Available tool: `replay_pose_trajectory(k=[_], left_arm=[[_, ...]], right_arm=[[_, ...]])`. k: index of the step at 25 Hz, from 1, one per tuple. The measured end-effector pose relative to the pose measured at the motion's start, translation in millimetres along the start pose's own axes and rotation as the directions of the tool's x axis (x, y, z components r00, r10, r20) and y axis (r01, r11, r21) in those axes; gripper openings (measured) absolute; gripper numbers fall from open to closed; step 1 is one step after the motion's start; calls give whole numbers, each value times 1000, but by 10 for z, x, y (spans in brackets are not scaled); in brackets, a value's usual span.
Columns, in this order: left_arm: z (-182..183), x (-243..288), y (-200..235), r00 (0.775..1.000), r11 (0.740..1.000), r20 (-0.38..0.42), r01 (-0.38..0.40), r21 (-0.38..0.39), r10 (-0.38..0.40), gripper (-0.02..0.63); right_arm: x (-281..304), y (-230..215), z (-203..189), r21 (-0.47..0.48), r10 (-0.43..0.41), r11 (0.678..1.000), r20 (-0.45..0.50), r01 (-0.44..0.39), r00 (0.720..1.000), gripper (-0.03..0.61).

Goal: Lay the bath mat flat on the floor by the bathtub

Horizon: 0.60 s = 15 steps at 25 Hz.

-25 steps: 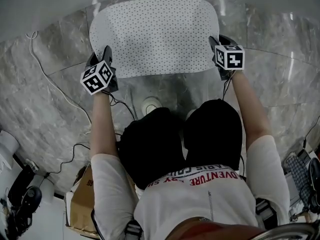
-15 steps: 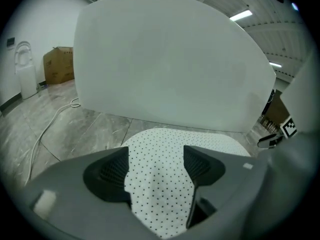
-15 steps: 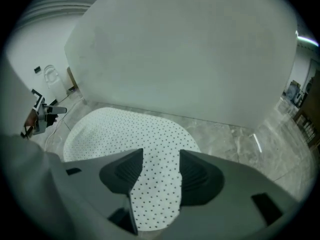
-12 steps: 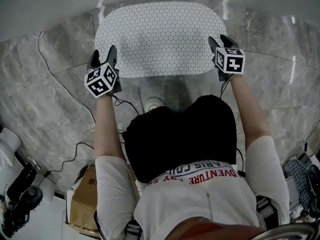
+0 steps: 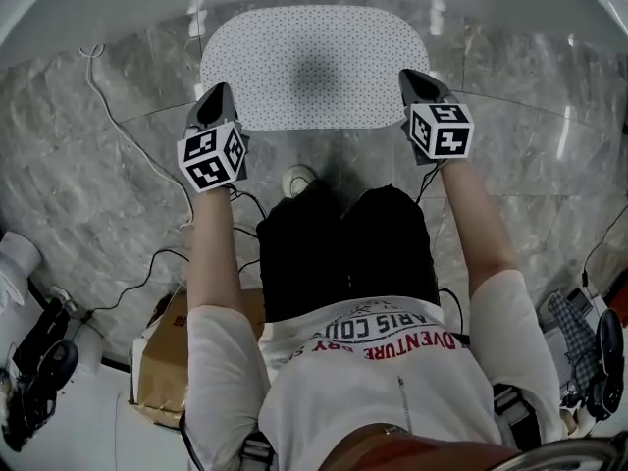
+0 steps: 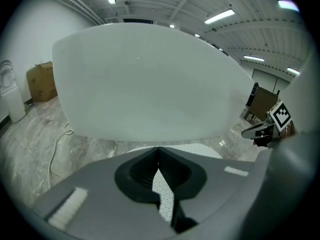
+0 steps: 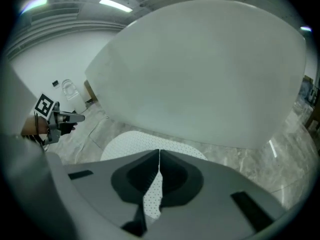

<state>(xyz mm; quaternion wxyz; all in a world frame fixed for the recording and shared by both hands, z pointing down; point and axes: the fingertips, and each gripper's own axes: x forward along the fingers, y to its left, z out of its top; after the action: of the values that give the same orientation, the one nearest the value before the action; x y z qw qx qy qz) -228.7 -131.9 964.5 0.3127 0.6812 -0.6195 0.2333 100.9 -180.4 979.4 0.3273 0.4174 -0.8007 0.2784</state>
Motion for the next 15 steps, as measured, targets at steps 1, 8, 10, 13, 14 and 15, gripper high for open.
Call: replay_pose_trajectory(k=[1,8,10,13,14,15], left_arm=[[109,-146,-88,1000,1000,-4,13,0,-13,12],[1218,-1345,-642,996,996,19,84,-7,-84,11],[1583,-1708,-811,994,994,33,107,-10,-107,12],[2144,-2239,-1063,988,990,69,140,20,-141,12],[2332,-2421,-1149,984,988,88,152,34,-154,12],[2516,-2613,-1235,980,986,111,163,47,-167,12]], right_arm=[[-159,94,110,-13,10,1000,0,-10,1000,14],[-1419,591,1175,-49,43,998,32,-42,999,14],[-1819,708,1504,-61,41,997,44,-38,998,14],[-2397,906,2030,-79,43,996,81,-37,996,14],[-2589,979,2201,-86,49,995,98,-41,994,14],[-2788,1049,2364,-92,56,995,118,-45,991,14]])
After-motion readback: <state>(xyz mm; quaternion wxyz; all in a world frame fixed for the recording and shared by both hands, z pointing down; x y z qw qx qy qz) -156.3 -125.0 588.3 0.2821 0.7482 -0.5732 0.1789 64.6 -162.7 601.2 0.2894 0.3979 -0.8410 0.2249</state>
